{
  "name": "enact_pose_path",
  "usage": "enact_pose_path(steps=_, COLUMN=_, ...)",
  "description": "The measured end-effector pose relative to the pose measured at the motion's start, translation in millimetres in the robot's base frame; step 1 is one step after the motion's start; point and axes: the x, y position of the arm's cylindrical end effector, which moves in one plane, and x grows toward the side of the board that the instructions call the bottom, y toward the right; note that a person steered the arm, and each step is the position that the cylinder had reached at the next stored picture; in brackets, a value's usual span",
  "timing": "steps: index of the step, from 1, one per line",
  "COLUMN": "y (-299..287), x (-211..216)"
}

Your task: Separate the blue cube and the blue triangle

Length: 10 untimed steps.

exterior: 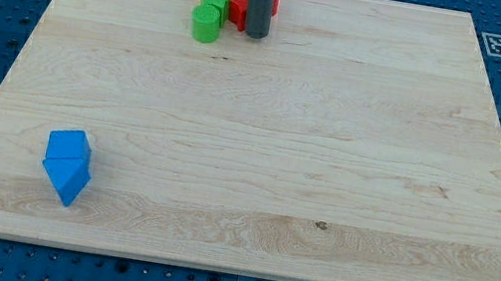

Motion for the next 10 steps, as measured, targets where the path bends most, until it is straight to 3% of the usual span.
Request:
enact_pose_path(steps=2, y=7, x=40)
enact_pose_path(steps=3, y=-24, x=83)
enact_pose_path(steps=7, y=-243, x=226)
enact_pose_path(steps=8, y=-248, x=269)
enact_pose_path(steps=9, y=-248, x=273)
enact_pose_path(steps=10, y=-245, x=250)
